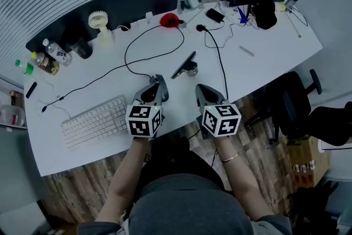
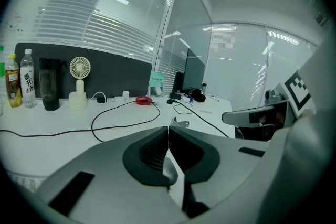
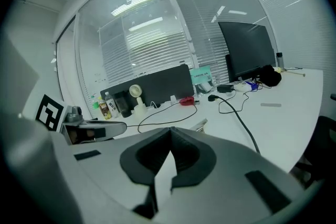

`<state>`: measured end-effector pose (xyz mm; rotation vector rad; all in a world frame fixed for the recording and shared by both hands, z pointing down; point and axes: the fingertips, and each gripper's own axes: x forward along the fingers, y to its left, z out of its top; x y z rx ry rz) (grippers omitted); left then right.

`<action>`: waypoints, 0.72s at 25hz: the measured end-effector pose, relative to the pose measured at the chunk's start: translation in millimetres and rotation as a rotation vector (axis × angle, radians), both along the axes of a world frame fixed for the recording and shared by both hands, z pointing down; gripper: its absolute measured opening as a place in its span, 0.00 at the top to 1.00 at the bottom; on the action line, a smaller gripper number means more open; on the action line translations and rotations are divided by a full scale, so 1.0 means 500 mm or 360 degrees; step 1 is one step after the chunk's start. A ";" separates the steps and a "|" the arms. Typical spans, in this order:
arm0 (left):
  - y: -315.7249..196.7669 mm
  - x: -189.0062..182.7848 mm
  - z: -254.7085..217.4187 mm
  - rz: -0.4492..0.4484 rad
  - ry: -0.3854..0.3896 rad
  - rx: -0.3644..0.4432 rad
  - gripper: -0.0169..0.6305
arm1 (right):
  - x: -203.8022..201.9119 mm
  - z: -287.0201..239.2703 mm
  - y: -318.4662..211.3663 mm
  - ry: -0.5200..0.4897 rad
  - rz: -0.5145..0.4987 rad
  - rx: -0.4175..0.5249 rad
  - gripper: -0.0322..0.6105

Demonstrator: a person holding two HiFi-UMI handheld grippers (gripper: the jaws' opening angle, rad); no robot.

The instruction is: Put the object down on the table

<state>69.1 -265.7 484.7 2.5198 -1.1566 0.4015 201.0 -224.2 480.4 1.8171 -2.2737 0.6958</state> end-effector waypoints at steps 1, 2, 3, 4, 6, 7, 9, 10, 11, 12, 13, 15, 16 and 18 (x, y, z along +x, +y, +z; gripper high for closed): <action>0.001 -0.003 0.002 -0.0002 -0.0002 -0.0003 0.94 | 0.000 0.003 0.002 0.0014 0.0001 -0.0009 0.95; 0.002 -0.005 0.003 -0.0004 -0.0004 -0.0006 0.94 | 0.001 0.005 0.003 0.0026 0.0005 -0.0018 0.95; 0.003 -0.006 0.003 -0.0005 -0.0006 -0.0009 0.94 | 0.002 0.008 0.005 0.0037 0.0010 -0.0026 0.95; 0.004 -0.007 0.003 -0.0006 -0.0008 -0.0010 0.94 | 0.004 0.010 0.006 0.0045 0.0016 -0.0035 0.95; 0.005 -0.009 0.002 -0.0008 -0.0010 -0.0009 0.94 | 0.005 0.015 0.008 0.0050 0.0023 -0.0050 0.95; 0.004 -0.010 0.001 -0.0011 -0.0010 -0.0007 0.94 | 0.004 0.017 0.009 0.0050 0.0025 -0.0058 0.95; 0.002 -0.013 0.000 -0.0016 -0.0011 -0.0003 0.94 | 0.002 0.022 0.008 0.0050 0.0024 -0.0076 0.95; 0.001 -0.014 -0.001 -0.0019 -0.0011 -0.0002 0.94 | 0.001 0.025 0.007 0.0048 0.0021 -0.0085 0.95; 0.000 -0.014 -0.001 -0.0021 -0.0010 -0.0002 0.94 | 0.000 0.026 0.006 0.0046 0.0020 -0.0091 0.95; 0.001 -0.014 -0.002 -0.0022 -0.0008 -0.0005 0.94 | -0.001 0.026 0.005 0.0045 0.0019 -0.0094 0.95; 0.001 -0.013 -0.002 -0.0022 -0.0007 -0.0008 0.94 | -0.001 0.026 0.005 0.0045 0.0019 -0.0093 0.95; 0.002 -0.014 -0.001 -0.0022 -0.0011 -0.0013 0.94 | 0.000 0.024 0.002 0.0040 0.0022 -0.0088 0.95; 0.002 -0.015 0.000 -0.0023 -0.0014 -0.0015 0.94 | 0.002 0.023 0.001 0.0036 0.0025 -0.0088 0.95; 0.002 -0.016 0.001 -0.0026 -0.0018 -0.0017 0.94 | 0.005 0.024 0.001 0.0032 0.0035 -0.0092 0.95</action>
